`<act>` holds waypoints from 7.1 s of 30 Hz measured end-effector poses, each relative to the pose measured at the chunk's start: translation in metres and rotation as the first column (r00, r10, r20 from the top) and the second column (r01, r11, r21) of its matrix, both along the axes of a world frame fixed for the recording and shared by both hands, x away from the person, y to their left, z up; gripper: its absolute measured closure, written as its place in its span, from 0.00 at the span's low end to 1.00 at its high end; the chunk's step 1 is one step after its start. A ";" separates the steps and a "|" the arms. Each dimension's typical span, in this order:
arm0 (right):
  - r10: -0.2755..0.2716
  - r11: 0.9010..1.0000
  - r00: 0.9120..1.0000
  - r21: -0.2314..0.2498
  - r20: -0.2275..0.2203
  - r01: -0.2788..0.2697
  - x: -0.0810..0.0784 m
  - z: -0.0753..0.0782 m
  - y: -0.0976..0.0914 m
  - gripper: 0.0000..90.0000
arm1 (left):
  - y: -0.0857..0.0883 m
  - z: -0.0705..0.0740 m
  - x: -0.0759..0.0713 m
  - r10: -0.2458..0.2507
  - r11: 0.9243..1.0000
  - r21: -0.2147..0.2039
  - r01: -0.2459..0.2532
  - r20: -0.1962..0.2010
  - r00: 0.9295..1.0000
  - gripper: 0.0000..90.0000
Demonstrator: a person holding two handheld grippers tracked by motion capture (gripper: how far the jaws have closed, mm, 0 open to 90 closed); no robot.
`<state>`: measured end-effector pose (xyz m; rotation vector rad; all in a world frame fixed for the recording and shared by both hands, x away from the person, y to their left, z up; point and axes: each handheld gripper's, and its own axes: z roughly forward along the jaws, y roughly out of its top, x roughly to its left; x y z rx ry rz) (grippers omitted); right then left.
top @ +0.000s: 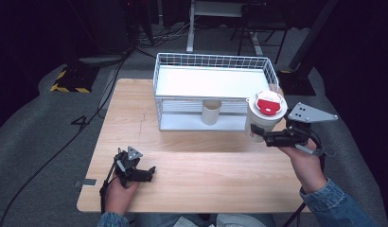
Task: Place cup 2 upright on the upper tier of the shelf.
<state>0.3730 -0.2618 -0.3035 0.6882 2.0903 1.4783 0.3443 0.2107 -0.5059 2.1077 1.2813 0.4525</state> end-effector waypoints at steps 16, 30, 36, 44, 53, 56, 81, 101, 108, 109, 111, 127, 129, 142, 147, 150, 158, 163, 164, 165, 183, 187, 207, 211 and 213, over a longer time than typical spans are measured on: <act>-0.001 1.000 1.000 0.028 0.016 0.000 0.037 0.027 0.020 0.16 | 0.000 0.000 0.000 0.006 1.000 0.002 -0.006 0.002 1.000 0.00; -0.015 0.998 1.000 0.055 0.020 0.014 0.074 0.040 0.047 0.16 | -0.002 0.000 0.001 0.025 1.000 -0.003 -0.025 0.003 1.000 0.00; -0.022 0.998 1.000 0.061 0.019 0.021 0.091 0.042 0.059 0.16 | -0.002 0.000 0.001 0.032 0.999 -0.002 -0.032 0.003 0.999 0.00; -0.038 0.998 0.999 0.060 0.017 0.037 0.113 0.041 0.071 0.16 | -0.002 0.000 0.001 0.031 1.000 -0.001 -0.031 0.003 1.000 0.00; -0.063 0.995 0.998 0.081 0.010 0.062 0.134 0.040 0.078 0.16 | -0.002 0.000 0.001 0.028 1.000 0.001 -0.028 -0.001 1.000 0.00; -0.067 0.994 0.998 0.083 0.007 0.066 0.141 0.039 0.081 0.16 | -0.002 0.000 0.001 0.028 1.000 0.001 -0.028 -0.001 1.000 0.00; -0.078 0.988 0.997 0.131 -0.006 0.078 0.181 0.014 0.113 0.16 | -0.002 0.000 0.001 0.027 1.000 0.001 -0.027 -0.001 1.000 0.00; -0.077 0.988 0.997 0.135 -0.019 0.079 0.180 0.009 0.117 0.15 | -0.002 0.000 0.001 0.030 1.000 0.001 -0.030 -0.002 1.000 0.00; -0.083 0.985 0.996 0.147 -0.017 0.085 0.180 0.008 0.118 0.15 | -0.002 0.000 0.001 0.030 1.000 0.001 -0.030 -0.003 1.000 0.00; -0.084 0.985 0.996 0.149 -0.017 0.086 0.180 0.008 0.118 0.15 | -0.002 0.000 0.001 0.030 1.000 0.001 -0.030 -0.002 1.000 0.00; -0.082 0.985 0.996 0.149 -0.017 0.084 0.180 0.008 0.118 0.14 | -0.002 0.000 0.001 0.030 1.000 0.000 -0.030 -0.002 1.000 0.00; -0.087 0.991 0.996 0.098 -0.024 0.089 0.172 0.014 0.112 0.14 | -0.003 0.000 0.001 0.031 1.000 0.000 -0.031 -0.001 1.000 0.00; -0.086 0.992 0.996 0.096 -0.027 0.088 0.170 0.015 0.109 0.14 | -0.003 0.000 0.001 0.030 1.000 0.000 -0.030 -0.002 1.000 0.00; -0.079 0.994 0.996 0.078 -0.033 0.081 0.171 0.019 0.107 0.14 | -0.003 0.000 0.002 0.034 0.999 -0.001 -0.034 -0.001 0.999 0.00; -0.070 0.993 0.997 0.089 -0.033 0.072 0.173 0.021 0.109 0.12 | -0.004 0.000 0.002 0.033 0.999 -0.001 -0.033 0.000 0.999 0.00; -0.068 0.994 0.997 0.082 -0.035 0.071 0.173 0.022 0.109 0.11 | -0.004 0.000 0.002 0.033 0.999 -0.001 -0.033 0.000 0.999 0.00; -0.072 0.995 0.997 0.070 -0.041 0.075 0.165 0.029 0.101 0.02 | -0.004 0.000 0.002 0.033 0.999 -0.001 -0.033 -0.001 0.999 0.00; -0.068 0.996 0.997 0.056 -0.034 0.070 0.151 0.035 0.088 0.01 | -0.004 0.000 0.002 0.033 0.999 -0.001 -0.033 -0.001 0.999 0.00; -0.063 0.996 0.997 0.056 -0.033 0.064 0.147 0.036 0.085 0.01 | -0.004 0.000 0.002 0.033 0.999 -0.001 -0.033 0.000 0.999 0.00; -0.061 0.996 0.998 0.056 -0.034 0.062 0.144 0.037 0.082 0.01 | -0.004 0.000 0.002 0.033 0.999 -0.001 -0.033 0.000 0.999 0.00; -0.028 1.000 0.999 0.000 -0.031 0.028 0.084 0.036 0.033 0.01 | -0.004 0.000 0.002 0.032 0.999 -0.001 -0.032 -0.001 0.999 0.00; -0.029 1.000 0.999 -0.009 -0.035 0.029 0.073 0.033 0.022 0.01 | -0.004 0.000 0.002 0.032 0.999 -0.001 -0.032 0.000 0.999 0.00; -0.030 0.998 0.991 -0.055 -0.130 0.023 0.032 -0.013 -0.013 0.06 | -0.004 0.000 0.002 0.026 1.000 -0.001 -0.026 0.000 1.000 0.00; -0.040 0.998 0.986 -0.061 -0.161 0.030 0.027 -0.026 -0.019 0.06 | -0.004 0.000 0.002 0.026 1.000 -0.001 -0.026 0.000 1.000 0.00; -0.043 0.997 0.984 -0.065 -0.175 0.031 0.026 -0.033 -0.023 0.06 | -0.004 0.000 0.002 0.027 1.000 -0.001 -0.027 0.000 1.000 0.00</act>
